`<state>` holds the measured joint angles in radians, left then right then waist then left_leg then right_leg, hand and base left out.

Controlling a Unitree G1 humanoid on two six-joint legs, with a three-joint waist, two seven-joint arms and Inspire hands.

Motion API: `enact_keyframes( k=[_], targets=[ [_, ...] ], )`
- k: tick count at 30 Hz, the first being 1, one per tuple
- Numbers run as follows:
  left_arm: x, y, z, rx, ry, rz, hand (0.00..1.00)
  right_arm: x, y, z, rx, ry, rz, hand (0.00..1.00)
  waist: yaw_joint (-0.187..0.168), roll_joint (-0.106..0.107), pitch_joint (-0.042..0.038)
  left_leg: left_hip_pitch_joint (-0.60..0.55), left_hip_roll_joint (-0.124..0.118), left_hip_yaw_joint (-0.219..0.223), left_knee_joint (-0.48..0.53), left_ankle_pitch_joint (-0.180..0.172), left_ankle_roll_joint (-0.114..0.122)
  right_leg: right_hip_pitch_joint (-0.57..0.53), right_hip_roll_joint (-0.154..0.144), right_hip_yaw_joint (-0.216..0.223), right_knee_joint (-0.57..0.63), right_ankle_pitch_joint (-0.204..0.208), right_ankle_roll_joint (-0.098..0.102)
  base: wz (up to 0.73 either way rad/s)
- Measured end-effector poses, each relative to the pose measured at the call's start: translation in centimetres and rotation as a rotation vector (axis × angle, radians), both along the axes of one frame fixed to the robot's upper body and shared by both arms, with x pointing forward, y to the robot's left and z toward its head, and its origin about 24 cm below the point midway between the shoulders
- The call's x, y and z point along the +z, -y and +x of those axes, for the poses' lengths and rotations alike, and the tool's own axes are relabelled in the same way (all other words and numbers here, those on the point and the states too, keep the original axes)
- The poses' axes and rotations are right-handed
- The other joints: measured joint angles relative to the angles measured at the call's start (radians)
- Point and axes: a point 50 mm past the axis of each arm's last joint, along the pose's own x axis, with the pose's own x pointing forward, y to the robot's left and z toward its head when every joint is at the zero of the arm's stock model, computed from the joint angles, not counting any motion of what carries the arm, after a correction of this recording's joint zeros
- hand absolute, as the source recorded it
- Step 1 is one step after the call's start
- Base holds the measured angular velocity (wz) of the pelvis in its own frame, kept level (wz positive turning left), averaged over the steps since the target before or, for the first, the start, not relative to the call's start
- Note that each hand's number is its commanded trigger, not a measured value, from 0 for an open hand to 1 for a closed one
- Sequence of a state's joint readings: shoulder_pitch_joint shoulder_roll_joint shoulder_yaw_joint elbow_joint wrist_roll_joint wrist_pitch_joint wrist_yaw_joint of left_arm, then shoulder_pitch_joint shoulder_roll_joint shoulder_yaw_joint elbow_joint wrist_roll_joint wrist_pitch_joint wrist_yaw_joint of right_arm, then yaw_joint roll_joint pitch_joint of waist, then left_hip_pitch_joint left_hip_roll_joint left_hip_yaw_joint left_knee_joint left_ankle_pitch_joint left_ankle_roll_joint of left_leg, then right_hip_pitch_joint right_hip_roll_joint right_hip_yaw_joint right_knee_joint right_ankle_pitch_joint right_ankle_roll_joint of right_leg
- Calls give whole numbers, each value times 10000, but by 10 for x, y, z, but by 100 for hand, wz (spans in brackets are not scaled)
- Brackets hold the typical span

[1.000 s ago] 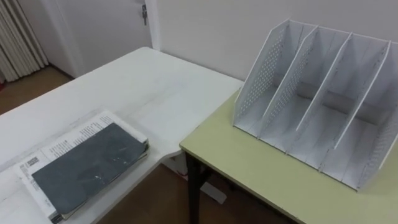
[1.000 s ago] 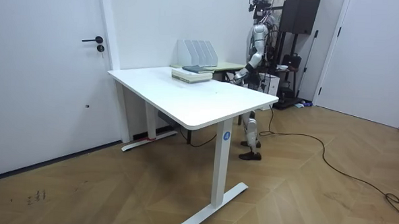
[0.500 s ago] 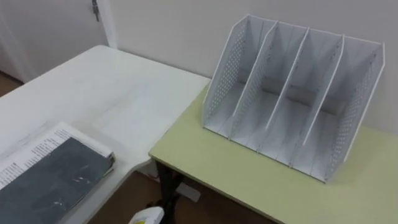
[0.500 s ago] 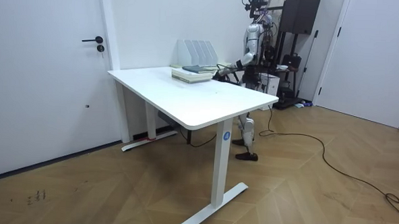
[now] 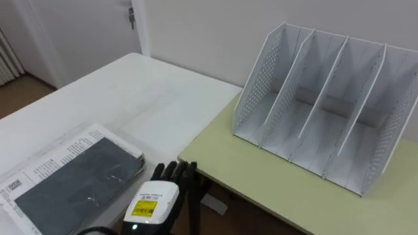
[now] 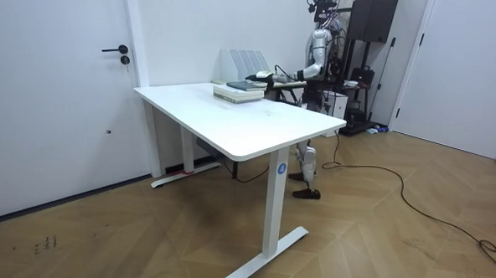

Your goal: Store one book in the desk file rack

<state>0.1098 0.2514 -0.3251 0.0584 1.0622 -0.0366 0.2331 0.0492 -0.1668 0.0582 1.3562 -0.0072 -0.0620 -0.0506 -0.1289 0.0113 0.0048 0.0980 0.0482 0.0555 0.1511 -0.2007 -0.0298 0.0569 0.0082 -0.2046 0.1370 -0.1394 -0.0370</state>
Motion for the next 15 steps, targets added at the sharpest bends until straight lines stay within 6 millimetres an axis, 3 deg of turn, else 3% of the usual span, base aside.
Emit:
enact_keyframes(
  k=[15],
  targets=[
    [7,-4,1,374,1125,-247,0,-1,0,-6,-9,-355,60,0,-39,-22,-2,169,-91,-10,-53,0,0,327,-62,-11,-185,-64,103,4]
  ],
)
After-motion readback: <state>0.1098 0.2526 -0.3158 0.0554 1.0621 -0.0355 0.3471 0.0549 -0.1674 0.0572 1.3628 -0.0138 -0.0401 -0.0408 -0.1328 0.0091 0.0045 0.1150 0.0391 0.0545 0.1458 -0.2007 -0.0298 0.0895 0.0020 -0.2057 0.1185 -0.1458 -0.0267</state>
